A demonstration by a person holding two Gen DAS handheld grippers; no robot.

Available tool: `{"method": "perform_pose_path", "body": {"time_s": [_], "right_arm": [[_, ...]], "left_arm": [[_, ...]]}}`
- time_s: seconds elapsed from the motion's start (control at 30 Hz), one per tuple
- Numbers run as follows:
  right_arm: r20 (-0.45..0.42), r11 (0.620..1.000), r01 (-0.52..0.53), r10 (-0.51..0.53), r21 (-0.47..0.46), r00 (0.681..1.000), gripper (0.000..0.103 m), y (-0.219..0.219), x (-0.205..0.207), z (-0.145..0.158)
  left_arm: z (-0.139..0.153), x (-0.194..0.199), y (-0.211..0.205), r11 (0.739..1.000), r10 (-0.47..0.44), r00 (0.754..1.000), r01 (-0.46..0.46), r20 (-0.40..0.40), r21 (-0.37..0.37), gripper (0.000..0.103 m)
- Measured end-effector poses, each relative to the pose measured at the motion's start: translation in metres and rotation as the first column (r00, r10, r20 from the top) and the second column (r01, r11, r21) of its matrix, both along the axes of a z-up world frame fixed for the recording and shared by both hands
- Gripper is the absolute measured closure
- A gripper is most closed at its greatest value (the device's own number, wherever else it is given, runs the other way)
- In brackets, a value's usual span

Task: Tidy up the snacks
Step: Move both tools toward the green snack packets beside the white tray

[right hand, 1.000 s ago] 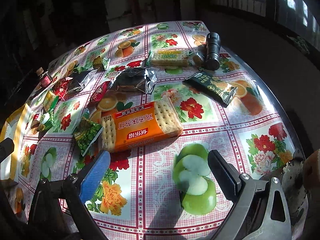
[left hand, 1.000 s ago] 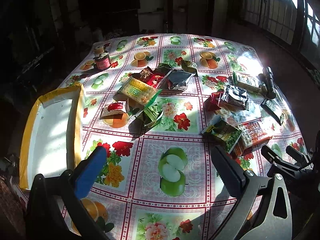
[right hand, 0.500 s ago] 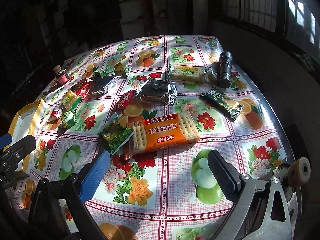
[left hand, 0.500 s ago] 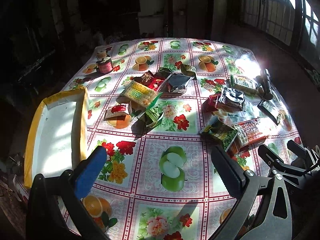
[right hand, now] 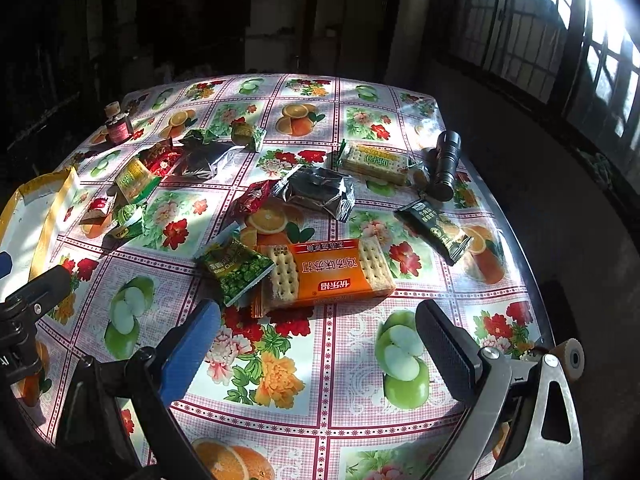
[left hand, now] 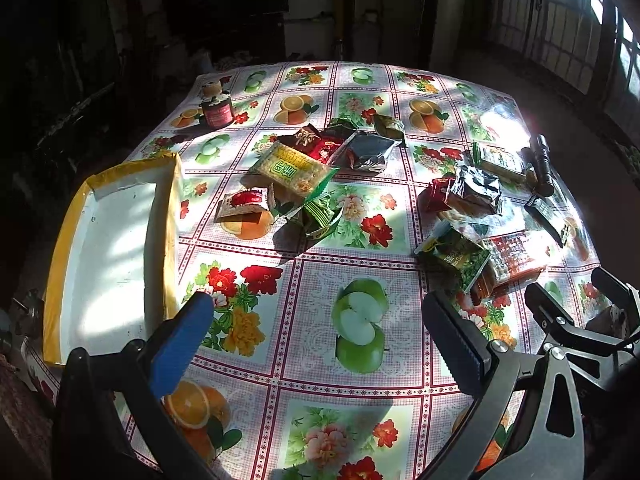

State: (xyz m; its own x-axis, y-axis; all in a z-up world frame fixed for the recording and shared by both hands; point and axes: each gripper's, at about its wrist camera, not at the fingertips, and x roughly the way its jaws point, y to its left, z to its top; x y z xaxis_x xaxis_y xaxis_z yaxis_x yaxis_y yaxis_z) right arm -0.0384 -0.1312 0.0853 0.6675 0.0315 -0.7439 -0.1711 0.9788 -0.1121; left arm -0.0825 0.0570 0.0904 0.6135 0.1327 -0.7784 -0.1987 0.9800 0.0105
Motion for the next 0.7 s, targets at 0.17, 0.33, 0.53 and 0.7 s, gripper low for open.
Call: {"method": "perform_pose_path", "body": {"time_s": [0.17,0.33,0.53,0.7], "right_arm": [[-0.011,1.000,-0.016,0.016,-0.011,1.000,0.004,0.004,0.000,-0.002],[-0.048,0.999,-0.039,0.039,0.009,0.998,0.004,0.008,0.006,-0.008],[-0.059,0.995,-0.049,0.054,0.084,0.997,0.004,-0.005,0.001,-0.008],[-0.064,0.981,-0.034,0.047,0.190,0.997,0.004,-0.028,-0.006,-0.015]], "left_arm": [[0.000,-0.001,0.001,1.000,0.002,1.000,-0.002,-0.001,0.005,0.000],[-0.003,0.015,0.012,0.999,0.029,0.999,-0.028,-0.014,0.016,0.000],[-0.014,0.017,0.031,0.997,0.067,0.997,-0.068,-0.039,-0.030,0.000],[-0.031,0.015,0.020,0.999,0.005,0.997,-0.009,-0.078,-0.045,0.000]]}}
